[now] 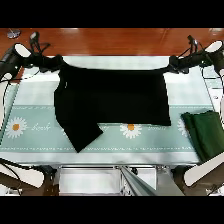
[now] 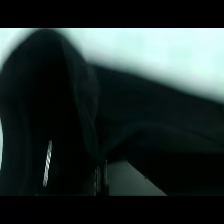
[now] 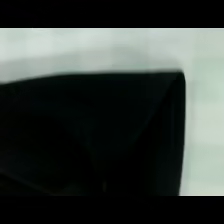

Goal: Fold the shirts.

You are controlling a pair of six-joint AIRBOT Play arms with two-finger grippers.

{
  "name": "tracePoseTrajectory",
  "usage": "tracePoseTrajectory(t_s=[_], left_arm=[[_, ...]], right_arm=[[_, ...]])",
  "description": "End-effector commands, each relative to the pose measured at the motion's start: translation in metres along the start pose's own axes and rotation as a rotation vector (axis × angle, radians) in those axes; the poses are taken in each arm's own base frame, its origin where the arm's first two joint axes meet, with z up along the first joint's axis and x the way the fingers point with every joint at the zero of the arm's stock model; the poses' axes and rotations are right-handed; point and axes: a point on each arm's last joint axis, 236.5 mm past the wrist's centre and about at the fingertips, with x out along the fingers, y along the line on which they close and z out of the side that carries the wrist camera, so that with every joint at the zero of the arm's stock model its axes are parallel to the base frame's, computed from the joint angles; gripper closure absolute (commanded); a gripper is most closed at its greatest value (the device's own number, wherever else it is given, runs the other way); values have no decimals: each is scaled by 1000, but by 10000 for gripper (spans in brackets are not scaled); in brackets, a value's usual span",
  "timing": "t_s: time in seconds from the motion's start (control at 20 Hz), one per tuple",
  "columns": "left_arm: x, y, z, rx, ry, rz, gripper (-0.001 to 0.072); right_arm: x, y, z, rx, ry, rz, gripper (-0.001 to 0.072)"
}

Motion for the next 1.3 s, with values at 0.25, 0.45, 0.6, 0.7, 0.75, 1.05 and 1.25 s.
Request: tracePoseTrajectory(t_s=[0.25, 0.45, 0.6, 0.7, 0.75, 1.05, 1.25], left_arm=[[6, 14, -90, 15, 411, -33, 29], [-44, 31, -87, -49, 457, -33, 3], [-80, 54, -122, -113, 496, -14, 3], [-95, 72, -178, -185, 535, -20, 3], [-97, 81, -199, -245, 500, -13, 3], [-84, 65, -261, -565, 193, -146, 3], [-60, 34, -263, -572, 141, -244, 3]], right_arm=[[19, -20, -56, 90, 208, -57, 67], [-44, -40, -64, 111, 239, -121, 94], [-85, -68, -91, 103, 212, -204, 94], [-84, -60, -108, 133, 86, -101, 94], [-80, -53, -119, 167, 19, -47, 94], [-57, -15, -199, 260, -85, 103, 94], [-53, -8, -209, 266, -71, 139, 95]])
